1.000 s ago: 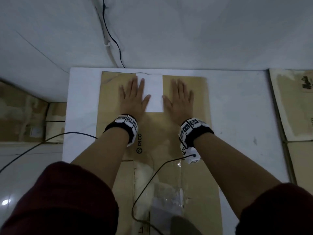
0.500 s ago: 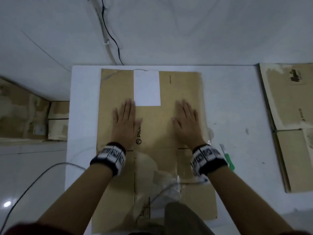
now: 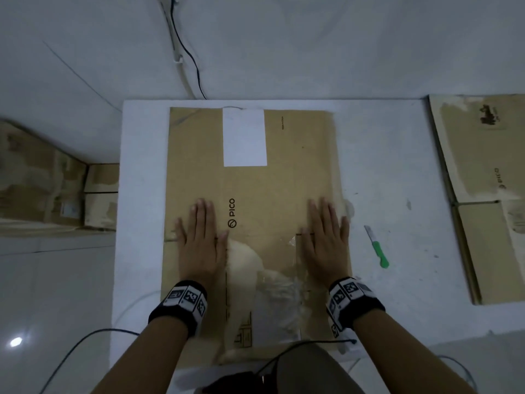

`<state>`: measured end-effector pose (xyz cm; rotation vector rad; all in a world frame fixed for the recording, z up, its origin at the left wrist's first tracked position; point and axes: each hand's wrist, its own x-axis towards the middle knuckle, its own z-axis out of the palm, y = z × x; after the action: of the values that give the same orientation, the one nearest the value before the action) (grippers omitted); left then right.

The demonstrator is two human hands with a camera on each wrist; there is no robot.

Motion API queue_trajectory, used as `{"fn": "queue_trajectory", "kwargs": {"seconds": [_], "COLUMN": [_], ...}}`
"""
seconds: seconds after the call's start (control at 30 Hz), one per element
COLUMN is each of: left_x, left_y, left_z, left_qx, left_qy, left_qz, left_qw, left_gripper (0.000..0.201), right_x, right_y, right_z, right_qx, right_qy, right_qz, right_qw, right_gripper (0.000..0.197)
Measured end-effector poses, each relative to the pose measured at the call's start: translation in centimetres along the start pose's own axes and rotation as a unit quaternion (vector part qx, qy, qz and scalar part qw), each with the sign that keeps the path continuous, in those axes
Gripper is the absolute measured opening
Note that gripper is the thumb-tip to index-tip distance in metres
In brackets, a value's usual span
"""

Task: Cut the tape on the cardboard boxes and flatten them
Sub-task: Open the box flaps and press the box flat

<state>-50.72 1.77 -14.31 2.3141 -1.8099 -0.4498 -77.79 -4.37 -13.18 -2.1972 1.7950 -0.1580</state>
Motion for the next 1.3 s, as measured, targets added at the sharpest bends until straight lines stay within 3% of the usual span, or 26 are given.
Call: {"fn": "queue_trajectory", "kwargs": {"seconds": [0.13,0.27,0.57,0.67,0.73,0.87,0.97,1.03,1.17,1.3], "left_x": [-0.5,-2.9,-2.7,-1.6,-0.5,0.7,0.5,-0.5,-3.7,-5.7], "left_y": [-0.2,-0.4,-0.3,0.1,0.4,-1.3,-3.4,-3.5,-1.8,1.4], "left_z": [0.0,0.1,-0.4,-2.6,-4.3,-6.5,-7.0,-7.2,-7.4,-7.9], "left_qx": [-0.031,-0.012,-0.045,-0.125,-0.16,-0.236,-0.286,-0.33,-0.384,-0.397], "left_qy": [0.024,0.084,0.044,0.06,0.066,-0.003,-0.103,-0.097,-0.022,0.036], "left_qz": [-0.018,-0.169,-0.199,-0.246,-0.304,-0.383,-0.328,-0.302,-0.27,-0.26], "left_qw": [0.999,0.982,0.978,0.959,0.937,0.893,0.895,0.889,0.883,0.879], "left_gripper": [0.063,0.067,0.069,0.074,0.072,0.094,0.104,0.088,0.047,0.027], "right_x": [-0.6,-3.0,-3.4,-2.5,-1.8,-0.4,-0.6,-1.2,-2.9,-2.9], "right_y": [1.1,1.6,1.6,1.5,1.3,1.2,1.8,1.9,1.9,2.5], "right_z": [0.2,0.4,0.1,-1.7,-2.7,-5.3,-6.5,-6.3,-5.9,-6.7], "right_qx": [0.033,0.058,0.089,0.13,0.2,0.336,0.338,0.344,0.364,0.387], "right_qy": [0.029,0.064,0.012,0.03,0.043,0.031,-0.053,-0.07,-0.028,0.004], "right_qz": [0.016,0.13,0.156,0.174,0.226,0.346,0.345,0.302,0.239,0.179], "right_qw": [0.999,0.988,0.984,0.976,0.952,0.876,0.874,0.886,0.9,0.904], "right_gripper": [0.058,0.064,0.071,0.063,0.054,0.058,0.047,0.045,0.052,0.052]}}
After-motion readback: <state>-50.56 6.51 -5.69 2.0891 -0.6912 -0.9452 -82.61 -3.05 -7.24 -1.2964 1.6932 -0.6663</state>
